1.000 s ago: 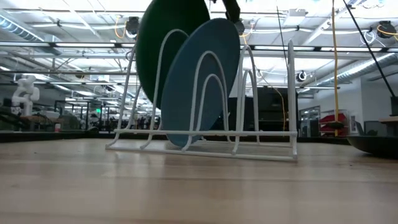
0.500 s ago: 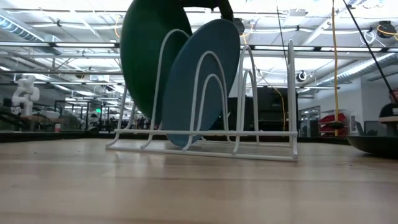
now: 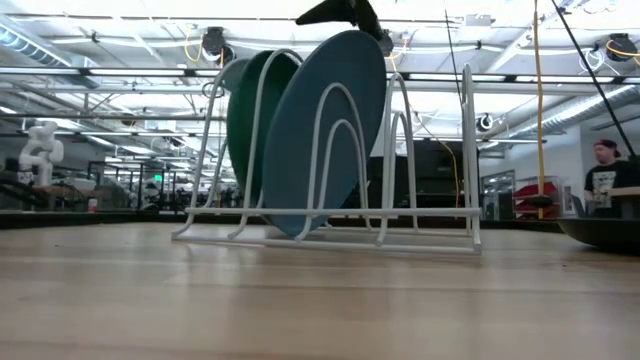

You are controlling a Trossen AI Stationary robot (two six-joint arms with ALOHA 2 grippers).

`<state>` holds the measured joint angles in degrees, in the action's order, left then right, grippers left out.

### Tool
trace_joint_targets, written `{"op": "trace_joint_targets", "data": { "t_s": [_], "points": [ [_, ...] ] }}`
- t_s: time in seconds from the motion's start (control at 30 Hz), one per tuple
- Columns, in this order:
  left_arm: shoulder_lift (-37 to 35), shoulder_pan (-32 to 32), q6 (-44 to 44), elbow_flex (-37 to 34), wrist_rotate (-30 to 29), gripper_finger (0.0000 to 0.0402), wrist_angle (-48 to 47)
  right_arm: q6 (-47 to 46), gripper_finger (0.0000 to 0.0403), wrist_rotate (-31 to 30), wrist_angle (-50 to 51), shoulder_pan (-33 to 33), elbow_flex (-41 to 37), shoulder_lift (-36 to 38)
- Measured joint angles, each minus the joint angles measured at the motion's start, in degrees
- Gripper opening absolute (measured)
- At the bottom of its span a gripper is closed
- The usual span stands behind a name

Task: Sort dishes
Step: Adjust the blue plate in the dish rack

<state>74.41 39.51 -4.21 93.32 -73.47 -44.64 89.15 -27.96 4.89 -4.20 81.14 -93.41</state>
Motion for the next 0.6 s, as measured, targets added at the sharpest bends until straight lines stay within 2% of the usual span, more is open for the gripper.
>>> {"op": "trace_joint_targets", "data": {
  "t_s": [0.13,0.33,0.5,0.6],
  "points": [
    [-0.02,0.0,-1.85,0.0,0.0,0.0169,-0.25,-0.08,0.02,-3.52,0.02,-0.02,-0.02,0.47],
    [0.26,-0.11,-6.86,0.0,0.02,0.0169,-3.58,-2.54,0.0199,-3.24,-0.22,-2.4,-0.02,3.63],
    [1.48,-0.79,-10.22,0.0,0.03,0.0169,-5.91,-9.72,0.02,-3.26,0.59,-5.53,-0.02,8.34],
    [2.51,-1.39,-11.46,0.0,0.04,0.0169,-5.95,-15.45,0.02,-3.35,4.55,-7.38,0.0,12.41]
  ]
}}
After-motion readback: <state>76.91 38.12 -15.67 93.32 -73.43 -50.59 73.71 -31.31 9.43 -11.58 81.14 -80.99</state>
